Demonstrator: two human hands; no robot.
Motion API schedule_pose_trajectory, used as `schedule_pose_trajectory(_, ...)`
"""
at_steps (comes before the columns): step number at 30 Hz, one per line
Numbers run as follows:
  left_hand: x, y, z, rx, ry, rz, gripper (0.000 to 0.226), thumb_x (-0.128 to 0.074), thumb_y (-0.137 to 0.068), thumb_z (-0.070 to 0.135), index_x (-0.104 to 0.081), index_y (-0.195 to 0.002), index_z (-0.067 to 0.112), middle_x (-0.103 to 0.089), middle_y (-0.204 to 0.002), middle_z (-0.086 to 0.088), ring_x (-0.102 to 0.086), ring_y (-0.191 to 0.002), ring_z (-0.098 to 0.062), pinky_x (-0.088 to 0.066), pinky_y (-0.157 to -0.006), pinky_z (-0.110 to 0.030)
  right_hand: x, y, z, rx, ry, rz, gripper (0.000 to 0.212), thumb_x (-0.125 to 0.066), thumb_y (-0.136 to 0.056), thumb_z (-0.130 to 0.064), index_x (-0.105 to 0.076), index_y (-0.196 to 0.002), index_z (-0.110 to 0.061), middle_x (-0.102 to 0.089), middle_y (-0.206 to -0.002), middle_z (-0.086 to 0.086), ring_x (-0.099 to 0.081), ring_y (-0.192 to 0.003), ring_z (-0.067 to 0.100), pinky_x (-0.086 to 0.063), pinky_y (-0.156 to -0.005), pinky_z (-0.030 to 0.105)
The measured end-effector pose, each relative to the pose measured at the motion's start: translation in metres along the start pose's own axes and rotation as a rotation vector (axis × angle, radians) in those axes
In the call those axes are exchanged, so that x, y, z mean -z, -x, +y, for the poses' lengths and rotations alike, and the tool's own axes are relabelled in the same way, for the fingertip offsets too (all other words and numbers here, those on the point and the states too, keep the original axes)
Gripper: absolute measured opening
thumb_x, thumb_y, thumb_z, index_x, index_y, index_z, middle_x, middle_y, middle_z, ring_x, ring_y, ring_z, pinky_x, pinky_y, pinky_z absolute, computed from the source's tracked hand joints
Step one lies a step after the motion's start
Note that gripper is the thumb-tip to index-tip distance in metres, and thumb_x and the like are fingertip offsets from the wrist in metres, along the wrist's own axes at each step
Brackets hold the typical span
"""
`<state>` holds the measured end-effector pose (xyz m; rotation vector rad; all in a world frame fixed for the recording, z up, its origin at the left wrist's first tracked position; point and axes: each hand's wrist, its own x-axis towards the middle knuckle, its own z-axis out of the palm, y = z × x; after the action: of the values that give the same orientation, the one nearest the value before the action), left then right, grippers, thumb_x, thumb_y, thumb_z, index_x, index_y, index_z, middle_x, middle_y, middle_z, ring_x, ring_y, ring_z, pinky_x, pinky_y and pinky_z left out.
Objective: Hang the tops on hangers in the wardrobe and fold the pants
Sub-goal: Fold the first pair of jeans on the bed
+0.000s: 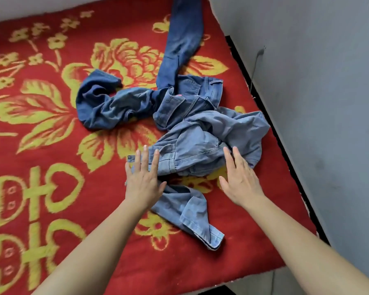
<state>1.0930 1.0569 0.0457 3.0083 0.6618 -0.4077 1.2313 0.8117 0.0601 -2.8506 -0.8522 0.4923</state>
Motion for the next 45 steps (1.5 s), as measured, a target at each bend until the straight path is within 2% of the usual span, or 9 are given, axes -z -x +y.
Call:
schedule_pose_trajectory(3, -0.047, -0.027, -0.012, 0.028, -0.02, -0.106, 0.105, -0.05, -0.087, 0.066, 0.018, -0.153, 0.021, -0.011, -0.163, -0.008, -0.004, -0.15, -0.032, -0.015, -0.115, -0.059, -0.03, -0.034, -0.009, 0.041, -0.005, 0.031, 0.097, -0.063, -0.092, -0.03, 0.006, -0.159, -0.021, 0.004, -0.166, 0.016, -0.021, -0.149, 0.034, -0.034, -0.114, 0.046)
schedule_pose_trajectory(6, -0.085, -0.031, -0.028, -0.021, 0.004, -0.048, 0.056, -0.057, -0.093, 0.038, -0.042, -0.144, 0.02, -0.059, -0.121, -0.006, -0.052, -0.121, -0.03, -0.034, -0.103, -0.053, -0.057, -0.069, -0.016, -0.017, -0.037, 0.101, 0.1, -0.066, -0.09, -0.032, 0.005, -0.159, -0.02, 0.004, -0.165, 0.017, -0.015, -0.15, 0.036, -0.029, -0.118, 0.048)
schedule_pose_trajectory(8, -0.111, -0.015, -0.039, -0.051, 0.006, 0.051, 0.019, -0.062, -0.085, 0.014, -0.067, -0.103, 0.015, -0.063, -0.087, -0.009, -0.062, -0.09, -0.033, -0.044, -0.083, -0.047, -0.077, -0.082, -0.023, -0.074, -0.054, 0.092, 0.076, -0.055, -0.096, -0.038, -0.017, -0.157, -0.016, -0.022, -0.161, 0.018, -0.026, -0.146, 0.038, -0.031, -0.116, 0.049)
schedule_pose_trajectory(11, -0.13, 0.017, -0.06, -0.037, -0.022, 0.088, 0.008, -0.058, -0.078, 0.007, -0.062, -0.082, 0.011, -0.06, -0.075, -0.012, -0.06, -0.076, -0.034, -0.042, -0.07, -0.042, -0.106, -0.069, -0.056, 0.025, -0.027, 0.132, 0.035, -0.039, -0.102, -0.032, -0.066, -0.107, -0.01, -0.068, -0.1, 0.018, -0.058, -0.102, 0.042, -0.045, -0.083, 0.051)
schedule_pose_trajectory(19, -0.122, 0.057, -0.169, 0.103, -0.219, -0.108, 0.013, -0.073, -0.078, 0.004, -0.062, -0.079, 0.0, -0.06, -0.078, -0.026, -0.058, -0.081, -0.042, -0.04, -0.072, -0.049, -0.158, 0.029, -0.143, 0.362, -0.128, -0.717, 0.03, -0.036, -0.106, -0.037, -0.056, -0.119, -0.017, -0.064, -0.119, 0.01, -0.056, -0.115, 0.032, -0.047, -0.091, 0.042)
schedule_pose_trajectory(27, -0.121, 0.061, -0.159, 0.46, 0.054, 0.005, 0.026, -0.055, -0.082, 0.007, -0.061, -0.106, -0.001, -0.053, -0.108, -0.028, -0.048, -0.105, -0.044, -0.038, -0.087, -0.054, -0.125, 0.0, -0.081, 0.193, -0.19, -0.13, 0.057, -0.064, -0.09, -0.033, -0.049, -0.14, -0.011, -0.051, -0.125, 0.013, -0.051, -0.116, 0.033, -0.045, -0.099, 0.046)
schedule_pose_trajectory(34, -0.124, 0.079, -0.047, -0.018, 0.281, 0.173, 0.021, -0.054, -0.09, 0.028, -0.066, -0.103, 0.016, -0.059, -0.11, -0.009, -0.055, -0.096, -0.034, -0.039, -0.085, -0.044, -0.151, -0.011, -0.048, -0.317, -0.586, -0.537, 0.047, -0.052, -0.097, -0.048, -0.054, -0.131, -0.015, -0.059, -0.136, 0.013, -0.054, -0.124, 0.029, -0.039, -0.095, 0.031)
schedule_pose_trajectory(40, -0.126, 0.085, -0.015, 0.267, 0.571, -0.056, 0.027, -0.044, -0.1, 0.03, -0.064, -0.088, 0.015, -0.052, -0.089, -0.008, -0.056, -0.089, -0.034, -0.047, -0.077, -0.044, -0.188, 0.053, -0.086, -0.269, -0.737, -0.433, 0.022, -0.068, -0.089, -0.037, -0.06, -0.109, -0.032, -0.067, -0.095, -0.011, -0.063, -0.093, 0.014, -0.037, -0.072, 0.022)
schedule_pose_trajectory(45, -0.134, 0.093, -0.039, 0.282, 0.483, -0.315, 0.041, -0.044, -0.099, 0.031, -0.052, -0.137, 0.022, -0.052, -0.119, -0.009, -0.049, -0.118, -0.031, -0.044, -0.096, -0.044, -0.186, 0.081, -0.094, 0.068, -0.603, -0.748, 0.029, -0.07, -0.087, -0.04, -0.065, -0.114, -0.029, -0.072, -0.11, -0.008, -0.065, -0.102, 0.016, -0.048, -0.086, 0.029)
